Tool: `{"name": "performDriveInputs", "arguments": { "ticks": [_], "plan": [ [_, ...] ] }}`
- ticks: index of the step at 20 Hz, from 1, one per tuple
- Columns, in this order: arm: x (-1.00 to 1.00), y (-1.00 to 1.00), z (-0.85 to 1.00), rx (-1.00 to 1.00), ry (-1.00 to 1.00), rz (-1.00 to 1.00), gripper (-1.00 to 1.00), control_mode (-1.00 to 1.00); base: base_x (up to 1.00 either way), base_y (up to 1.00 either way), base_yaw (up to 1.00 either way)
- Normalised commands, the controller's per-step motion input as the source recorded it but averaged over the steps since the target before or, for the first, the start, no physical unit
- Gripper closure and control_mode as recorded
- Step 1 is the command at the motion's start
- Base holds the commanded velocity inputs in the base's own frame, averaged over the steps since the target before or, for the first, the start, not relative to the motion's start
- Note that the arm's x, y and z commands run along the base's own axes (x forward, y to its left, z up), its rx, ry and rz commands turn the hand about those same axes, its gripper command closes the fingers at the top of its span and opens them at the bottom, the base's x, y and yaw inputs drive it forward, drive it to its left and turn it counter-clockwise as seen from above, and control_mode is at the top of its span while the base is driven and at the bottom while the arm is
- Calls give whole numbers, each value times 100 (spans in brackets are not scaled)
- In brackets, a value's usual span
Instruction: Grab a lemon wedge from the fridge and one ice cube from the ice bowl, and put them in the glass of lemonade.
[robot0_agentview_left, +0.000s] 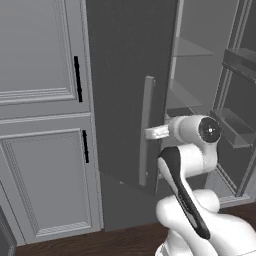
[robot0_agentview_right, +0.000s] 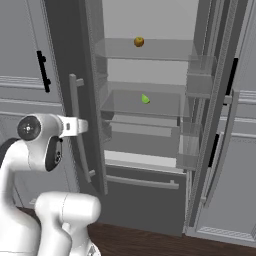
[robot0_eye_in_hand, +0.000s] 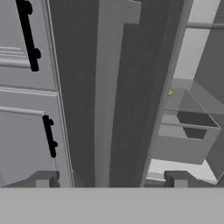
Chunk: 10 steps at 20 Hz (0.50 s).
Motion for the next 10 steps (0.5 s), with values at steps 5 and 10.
{"name": "performDriveInputs", "arguments": {
  "ticks": [5,10],
  "plan": [
    [-10,-80,85,2,1,-2,-100,-100,0,0,0],
    [39,-100,39,14,15,-2,-100,-100,0,0,0]
  ]
}}
